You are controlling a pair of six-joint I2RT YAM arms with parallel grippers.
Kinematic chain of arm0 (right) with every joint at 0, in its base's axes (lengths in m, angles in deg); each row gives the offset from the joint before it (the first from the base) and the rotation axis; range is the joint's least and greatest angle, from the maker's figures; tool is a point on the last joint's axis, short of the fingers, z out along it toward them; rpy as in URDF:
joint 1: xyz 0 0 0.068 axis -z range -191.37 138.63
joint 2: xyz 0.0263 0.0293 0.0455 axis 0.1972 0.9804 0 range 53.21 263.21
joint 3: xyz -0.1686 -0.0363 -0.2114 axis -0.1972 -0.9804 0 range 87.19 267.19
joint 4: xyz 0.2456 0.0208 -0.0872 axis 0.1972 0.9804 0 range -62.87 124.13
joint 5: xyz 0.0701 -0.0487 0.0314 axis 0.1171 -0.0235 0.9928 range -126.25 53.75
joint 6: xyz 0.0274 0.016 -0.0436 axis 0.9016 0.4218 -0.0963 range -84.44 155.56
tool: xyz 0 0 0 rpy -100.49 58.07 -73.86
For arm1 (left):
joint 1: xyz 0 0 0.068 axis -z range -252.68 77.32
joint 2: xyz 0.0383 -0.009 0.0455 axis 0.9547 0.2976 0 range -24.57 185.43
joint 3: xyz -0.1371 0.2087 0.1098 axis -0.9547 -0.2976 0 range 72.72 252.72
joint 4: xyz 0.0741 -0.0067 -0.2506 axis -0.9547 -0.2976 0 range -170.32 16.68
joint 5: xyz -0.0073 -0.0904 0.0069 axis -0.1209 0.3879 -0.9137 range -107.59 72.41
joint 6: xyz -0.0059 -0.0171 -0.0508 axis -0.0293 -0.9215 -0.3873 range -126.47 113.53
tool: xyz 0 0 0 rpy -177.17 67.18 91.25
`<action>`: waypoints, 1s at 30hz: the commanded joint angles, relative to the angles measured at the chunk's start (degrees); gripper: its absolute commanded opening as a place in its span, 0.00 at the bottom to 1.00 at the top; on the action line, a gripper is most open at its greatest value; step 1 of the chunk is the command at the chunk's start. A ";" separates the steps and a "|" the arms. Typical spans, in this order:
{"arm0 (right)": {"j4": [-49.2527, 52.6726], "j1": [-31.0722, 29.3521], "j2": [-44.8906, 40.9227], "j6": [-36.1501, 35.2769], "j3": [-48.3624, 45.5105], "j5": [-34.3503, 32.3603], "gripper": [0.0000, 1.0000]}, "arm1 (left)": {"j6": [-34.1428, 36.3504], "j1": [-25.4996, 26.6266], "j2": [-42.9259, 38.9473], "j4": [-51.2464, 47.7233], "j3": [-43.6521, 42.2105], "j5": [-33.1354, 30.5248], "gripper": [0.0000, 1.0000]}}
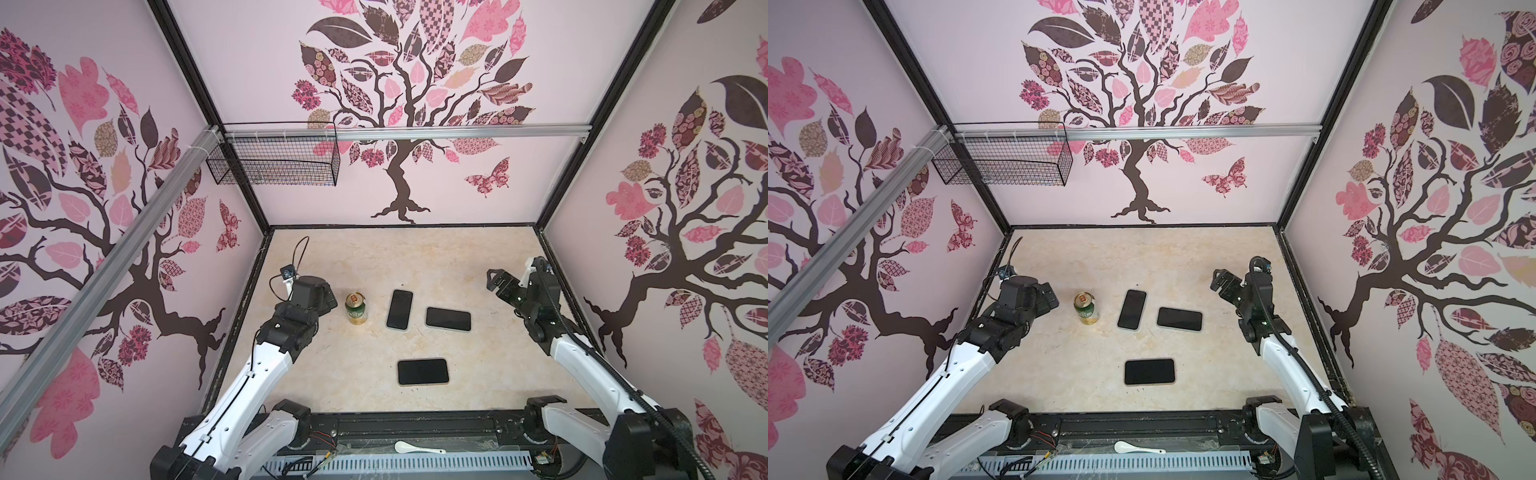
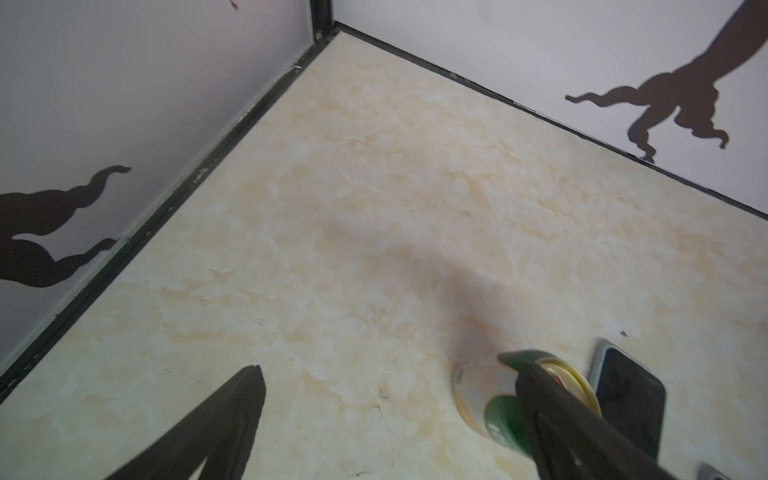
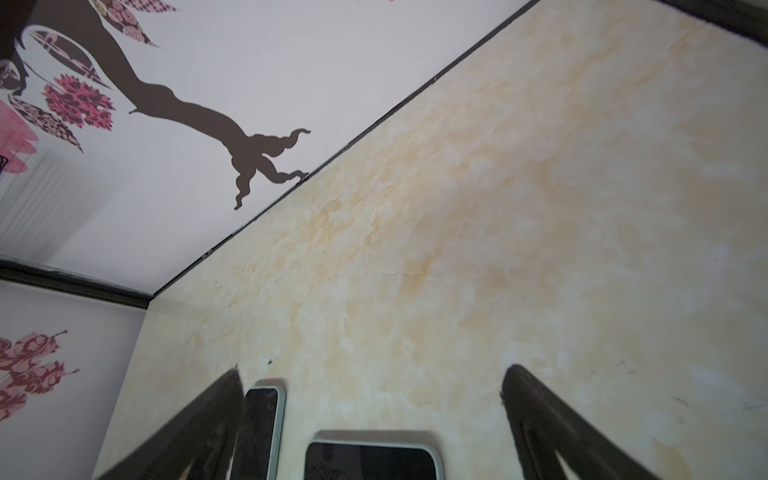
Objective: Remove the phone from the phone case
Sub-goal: 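Move the right gripper toward the pink-cased phone while the left arm advances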
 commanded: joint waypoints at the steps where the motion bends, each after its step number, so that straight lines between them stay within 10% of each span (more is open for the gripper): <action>1: 9.66 -2.10 0.83 -1.38 3.88 4.76 1.00 | 0.36 7.11 -1.46 -5.78 2.68 1.44 0.98; 11: 20.91 -20.94 -0.08 -4.68 5.22 -2.14 0.99 | -8.96 30.28 5.00 -10.38 3.00 -3.68 0.98; 21: 36.68 -30.33 1.79 -3.65 4.85 0.12 0.99 | -11.38 31.01 -0.30 0.12 -7.27 11.85 0.98; 30: 33.86 -36.22 5.34 -9.33 3.04 5.12 0.99 | -16.12 29.48 -6.39 1.53 -12.50 12.90 0.98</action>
